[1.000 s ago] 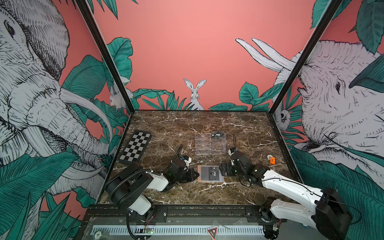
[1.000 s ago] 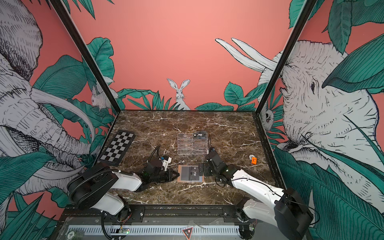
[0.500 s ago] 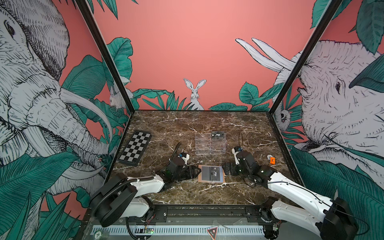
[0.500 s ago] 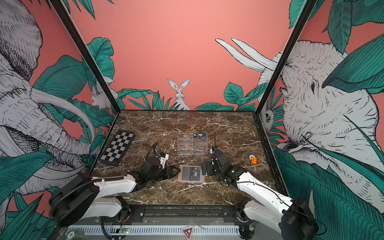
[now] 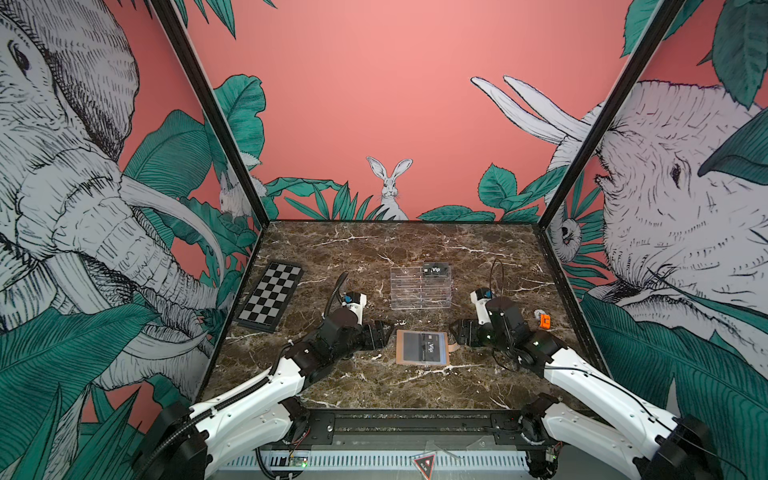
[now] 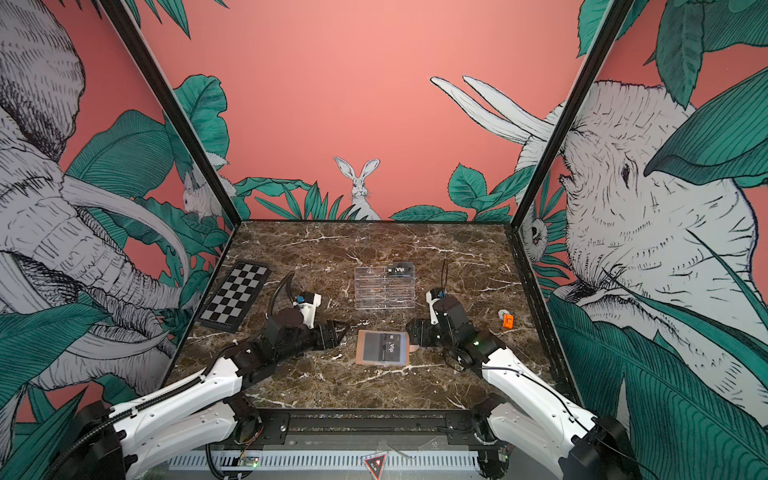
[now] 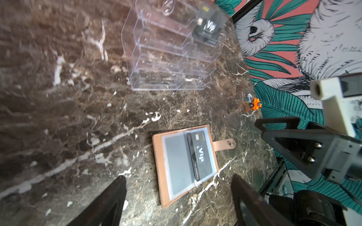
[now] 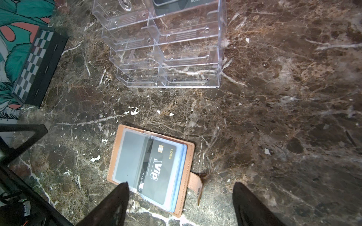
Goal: Take the credit cards out of the card holder
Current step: Take out the credit card from the card slot.
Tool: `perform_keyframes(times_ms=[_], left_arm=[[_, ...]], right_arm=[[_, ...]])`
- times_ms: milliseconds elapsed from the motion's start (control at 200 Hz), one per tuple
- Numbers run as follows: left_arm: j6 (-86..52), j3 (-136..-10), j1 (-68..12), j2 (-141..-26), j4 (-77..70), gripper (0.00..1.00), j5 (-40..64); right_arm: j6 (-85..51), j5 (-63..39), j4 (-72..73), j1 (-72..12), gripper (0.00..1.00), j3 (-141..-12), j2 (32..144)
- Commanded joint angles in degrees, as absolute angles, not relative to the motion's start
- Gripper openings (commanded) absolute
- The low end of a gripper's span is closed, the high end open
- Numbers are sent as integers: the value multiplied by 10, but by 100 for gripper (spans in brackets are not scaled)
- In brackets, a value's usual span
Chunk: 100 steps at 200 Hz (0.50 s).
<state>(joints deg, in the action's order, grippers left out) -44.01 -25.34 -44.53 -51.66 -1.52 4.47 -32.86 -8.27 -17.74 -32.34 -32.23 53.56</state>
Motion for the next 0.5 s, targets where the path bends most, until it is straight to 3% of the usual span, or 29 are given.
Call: perform_keyframes(times_ms=[0, 190, 495], left_arm=[[-387, -270, -443, -486, -1, 90, 16], [-341, -281, -444, -453, -21, 99, -4], [-329, -288, -443, -476, -65, 99, 48]], right_arm=[[-339, -111, -141, -313, 78, -309, 533], [-346, -145, -114, -300, 72, -303, 550], [-371, -196, -55, -289, 57, -290, 575]])
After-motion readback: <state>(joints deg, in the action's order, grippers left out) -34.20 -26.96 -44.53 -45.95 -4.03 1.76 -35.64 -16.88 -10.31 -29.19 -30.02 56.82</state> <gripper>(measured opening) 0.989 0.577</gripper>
